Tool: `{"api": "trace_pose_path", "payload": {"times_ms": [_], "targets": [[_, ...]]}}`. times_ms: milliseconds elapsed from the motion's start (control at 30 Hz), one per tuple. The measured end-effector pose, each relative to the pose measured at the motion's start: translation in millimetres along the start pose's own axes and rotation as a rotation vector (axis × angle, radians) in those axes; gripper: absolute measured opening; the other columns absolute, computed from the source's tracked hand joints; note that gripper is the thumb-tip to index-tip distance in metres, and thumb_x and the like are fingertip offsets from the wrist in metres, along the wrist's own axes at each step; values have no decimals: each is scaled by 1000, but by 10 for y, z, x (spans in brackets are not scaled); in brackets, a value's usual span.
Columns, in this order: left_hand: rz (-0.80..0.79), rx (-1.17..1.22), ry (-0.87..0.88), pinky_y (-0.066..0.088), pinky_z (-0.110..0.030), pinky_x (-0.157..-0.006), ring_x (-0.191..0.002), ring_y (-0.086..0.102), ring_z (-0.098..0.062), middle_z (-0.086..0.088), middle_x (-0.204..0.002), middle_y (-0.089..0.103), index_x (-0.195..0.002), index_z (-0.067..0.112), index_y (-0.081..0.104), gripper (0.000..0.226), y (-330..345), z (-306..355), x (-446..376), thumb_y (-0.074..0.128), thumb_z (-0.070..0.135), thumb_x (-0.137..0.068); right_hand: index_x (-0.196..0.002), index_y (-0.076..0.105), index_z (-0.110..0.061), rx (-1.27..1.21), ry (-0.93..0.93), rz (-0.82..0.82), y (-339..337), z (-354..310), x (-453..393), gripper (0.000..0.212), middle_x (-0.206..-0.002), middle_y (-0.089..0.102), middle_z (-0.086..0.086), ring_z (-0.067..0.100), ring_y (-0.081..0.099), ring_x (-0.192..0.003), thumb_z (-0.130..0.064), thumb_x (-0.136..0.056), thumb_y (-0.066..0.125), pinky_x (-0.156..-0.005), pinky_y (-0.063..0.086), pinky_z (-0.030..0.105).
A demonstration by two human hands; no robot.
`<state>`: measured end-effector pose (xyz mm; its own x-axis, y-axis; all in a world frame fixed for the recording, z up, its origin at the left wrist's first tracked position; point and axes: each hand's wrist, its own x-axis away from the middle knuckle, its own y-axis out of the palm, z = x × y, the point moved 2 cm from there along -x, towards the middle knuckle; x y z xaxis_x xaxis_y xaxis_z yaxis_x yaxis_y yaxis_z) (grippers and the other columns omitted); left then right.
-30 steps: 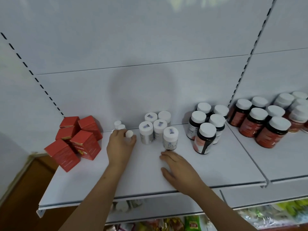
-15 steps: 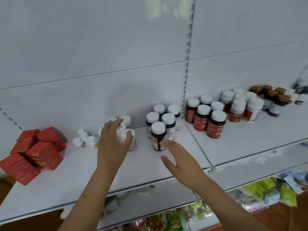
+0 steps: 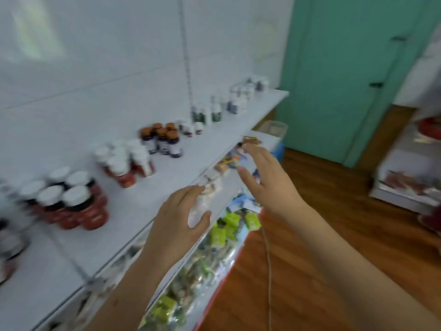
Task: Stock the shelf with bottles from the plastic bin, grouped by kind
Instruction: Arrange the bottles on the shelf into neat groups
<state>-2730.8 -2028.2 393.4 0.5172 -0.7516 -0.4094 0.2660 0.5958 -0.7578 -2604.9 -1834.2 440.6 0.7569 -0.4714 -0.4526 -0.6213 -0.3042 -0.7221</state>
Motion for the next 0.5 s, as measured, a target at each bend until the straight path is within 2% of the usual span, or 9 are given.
{"api": "trace_pose_path", "payload": {"times_ms": [33,133,200,333,400,500], "targets": [[-42,14,39,44,-35,-106,-127,48,-8,13,-137,51,-137,29,52,60,237,148,-114,46,58,-85,-149,37,-18,38,43,14,-165,214,71,56,-152,39,-1,13,31,-139,-47,-101,44,-112,27,26],[-189,25,123,35,-25,-109,-130,43,-4,14,-142,46,-142,31,47,65,869,511,-398,41,62,-85,-149,37,-15,115,166,54,-541,802,243,58,-152,40,1,16,32,-141,-46,-100,46,-117,26,31],[-271,43,176,34,-25,-110,-130,41,-4,15,-141,45,-142,29,48,68,1260,696,-583,38,63,-84,-149,36,-14,165,243,73,-725,1169,324,60,-153,39,2,18,31,-142,-47,-100,45,-119,25,33],[-411,65,257,29,-21,-109,-133,39,-4,20,-140,43,-142,31,47,72,2033,886,-1020,35,66,-81,-152,33,-18,258,397,101,-958,1859,365,62,-156,35,0,15,26,-145,-51,-100,42,-118,16,26],[-475,49,299,32,-26,-112,-136,38,-5,16,-145,44,-144,34,44,71,2416,898,-1293,33,67,-83,-153,29,-22,291,471,94,-991,2211,292,62,-158,32,-3,13,23,-146,-52,-100,41,-114,14,22],[-536,81,304,36,-34,-113,-137,36,-6,15,-148,42,-146,36,41,71,2942,874,-1795,32,69,-84,-154,24,-27,316,560,45,-1009,2762,-5,63,-161,25,-5,13,19,-148,-55,-100,40,-114,14,25]]}}
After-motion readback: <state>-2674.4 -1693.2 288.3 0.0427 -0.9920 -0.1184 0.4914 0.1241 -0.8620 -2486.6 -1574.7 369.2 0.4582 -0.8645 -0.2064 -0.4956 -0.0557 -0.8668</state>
